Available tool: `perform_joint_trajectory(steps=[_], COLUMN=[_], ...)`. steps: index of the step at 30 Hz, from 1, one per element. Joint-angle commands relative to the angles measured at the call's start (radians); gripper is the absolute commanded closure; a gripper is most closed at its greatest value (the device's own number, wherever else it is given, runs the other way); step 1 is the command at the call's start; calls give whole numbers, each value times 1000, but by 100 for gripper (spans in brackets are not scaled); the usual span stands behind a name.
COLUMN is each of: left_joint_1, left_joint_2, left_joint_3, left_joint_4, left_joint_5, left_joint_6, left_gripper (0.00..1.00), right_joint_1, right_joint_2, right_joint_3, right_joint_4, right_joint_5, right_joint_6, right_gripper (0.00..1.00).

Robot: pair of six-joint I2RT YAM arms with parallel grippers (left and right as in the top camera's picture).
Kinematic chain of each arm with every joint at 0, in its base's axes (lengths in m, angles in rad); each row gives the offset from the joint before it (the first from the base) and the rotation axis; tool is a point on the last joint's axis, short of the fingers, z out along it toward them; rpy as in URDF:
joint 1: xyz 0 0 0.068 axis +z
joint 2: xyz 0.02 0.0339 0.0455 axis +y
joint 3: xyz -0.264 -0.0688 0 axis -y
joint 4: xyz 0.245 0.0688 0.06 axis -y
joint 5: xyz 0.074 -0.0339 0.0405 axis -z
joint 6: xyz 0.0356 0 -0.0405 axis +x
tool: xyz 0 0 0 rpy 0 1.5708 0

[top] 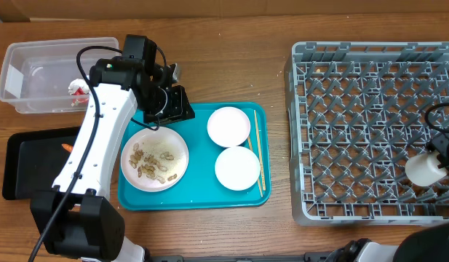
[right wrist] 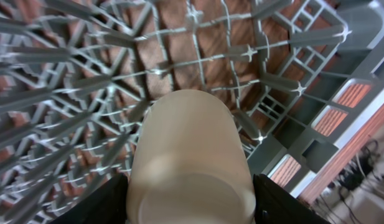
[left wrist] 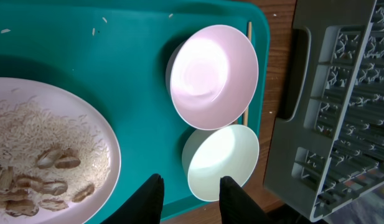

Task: Sort waste into correct bins and load items into the dishwasher
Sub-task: 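Place the white cup upside down in the rack's right side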

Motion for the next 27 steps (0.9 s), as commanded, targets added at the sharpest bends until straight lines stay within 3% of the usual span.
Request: perform_joint_trajectory(steps=[1, 27], left_joint_1=[5, 5], left_joint_2=[-27, -27], left_joint_3=[19, 19], left_joint_4=[-8, -14], left_joint_5=[-10, -13], left_joint_6=[20, 24], left_gripper=[68, 68], right_joint_1=[-14, -75], right_joint_2=[22, 44], right_joint_3=[-2, 69], right_joint_4=[17, 5], right_joint_5=[28, -37], right_joint_6=[9, 27], right_gripper=[57, 57])
